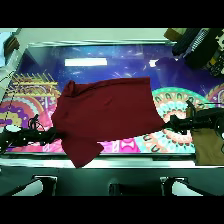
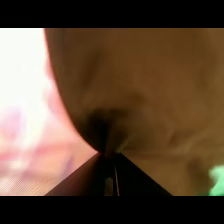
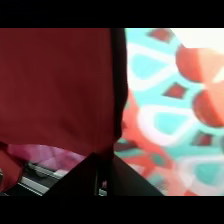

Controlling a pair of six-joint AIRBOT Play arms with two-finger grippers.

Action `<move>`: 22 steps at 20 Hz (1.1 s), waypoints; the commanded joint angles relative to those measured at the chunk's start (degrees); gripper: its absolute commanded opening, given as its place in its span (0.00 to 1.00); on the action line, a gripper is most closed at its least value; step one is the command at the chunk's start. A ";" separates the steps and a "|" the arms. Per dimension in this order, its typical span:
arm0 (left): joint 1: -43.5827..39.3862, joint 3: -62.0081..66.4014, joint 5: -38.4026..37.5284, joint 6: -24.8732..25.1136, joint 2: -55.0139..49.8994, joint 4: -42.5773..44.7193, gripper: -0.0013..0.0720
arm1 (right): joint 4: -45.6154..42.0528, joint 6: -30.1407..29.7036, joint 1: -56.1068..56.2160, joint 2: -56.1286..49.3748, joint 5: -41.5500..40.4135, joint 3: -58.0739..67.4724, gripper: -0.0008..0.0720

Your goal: Fold the clothes and pants, and hang the long-sleeved shirts on hangers.

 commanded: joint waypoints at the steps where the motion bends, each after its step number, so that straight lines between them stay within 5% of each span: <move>1: -0.22 4.11 -1.11 1.36 -0.11 -8.63 0.04 | 9.31 -2.89 1.49 3.52 2.34 0.50 0.05; 8: 0.02 45.18 -6.56 -2.58 5.77 -11.98 0.03 | 10.93 2.60 16.87 10.75 14.60 28.33 0.05; 13: 0.02 76.43 -6.49 -16.48 13.33 1.86 0.03 | 3.58 11.58 17.16 22.32 13.44 55.45 0.05; 18: 0.02 81.88 -6.58 -30.03 24.13 20.68 0.03 | -10.86 27.43 17.16 34.77 14.29 63.25 0.05; 22: 0.00 79.87 -9.27 -30.25 25.03 25.70 0.03 | -21.84 37.88 17.16 34.95 12.39 63.23 0.05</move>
